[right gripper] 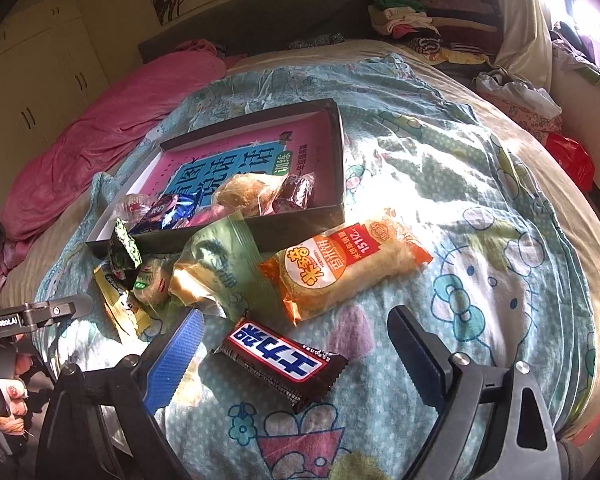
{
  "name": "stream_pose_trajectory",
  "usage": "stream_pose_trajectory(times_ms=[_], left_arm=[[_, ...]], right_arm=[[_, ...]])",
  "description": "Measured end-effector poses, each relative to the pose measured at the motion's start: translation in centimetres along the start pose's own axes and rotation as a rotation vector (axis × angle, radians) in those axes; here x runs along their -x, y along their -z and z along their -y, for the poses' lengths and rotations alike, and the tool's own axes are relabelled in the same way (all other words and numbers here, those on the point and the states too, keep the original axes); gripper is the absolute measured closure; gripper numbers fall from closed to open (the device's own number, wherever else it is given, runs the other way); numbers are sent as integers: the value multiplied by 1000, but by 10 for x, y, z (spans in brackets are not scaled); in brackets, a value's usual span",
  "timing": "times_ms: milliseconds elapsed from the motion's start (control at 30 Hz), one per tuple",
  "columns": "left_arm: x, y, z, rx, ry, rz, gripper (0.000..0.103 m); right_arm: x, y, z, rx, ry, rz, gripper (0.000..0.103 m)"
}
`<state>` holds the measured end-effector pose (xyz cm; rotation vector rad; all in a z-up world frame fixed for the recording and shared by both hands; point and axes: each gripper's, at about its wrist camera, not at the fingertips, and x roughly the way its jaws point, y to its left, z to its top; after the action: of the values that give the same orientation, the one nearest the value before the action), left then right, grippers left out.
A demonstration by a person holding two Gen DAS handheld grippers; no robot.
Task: Organize snacks
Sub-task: 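Move the right tool to the brown chocolate bar while the left tool approaches the yellow wafer bar, then grasp the chocolate bar with the right tool while the left tool grasps the yellow wafer bar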
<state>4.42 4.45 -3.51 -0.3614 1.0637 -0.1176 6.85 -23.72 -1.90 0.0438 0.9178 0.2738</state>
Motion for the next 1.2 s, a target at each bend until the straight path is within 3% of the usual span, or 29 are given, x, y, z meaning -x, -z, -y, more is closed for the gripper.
stream_pose_trajectory(times_ms=[233, 533, 833, 1000, 1100, 1200], left_arm=[[-2, 1, -3, 17, 9, -8, 24], [-9, -3, 1, 32, 15, -15, 24], [-22, -13, 5, 68, 9, -28, 24], [-28, -16, 4, 99, 12, -40, 24], [-31, -17, 5, 104, 3, -43, 24], [-34, -17, 7, 103, -22, -43, 31]], right_arm=[[-18, 6, -8, 87, 7, -84, 10], [-29, 9, -16, 184, 22, -117, 10], [-28, 14, -35, 268, -28, -119, 31], [-29, 18, -48, 316, -64, -132, 49], [-31, 21, -56, 342, -87, -141, 52], [-34, 23, -61, 360, -97, -146, 55]])
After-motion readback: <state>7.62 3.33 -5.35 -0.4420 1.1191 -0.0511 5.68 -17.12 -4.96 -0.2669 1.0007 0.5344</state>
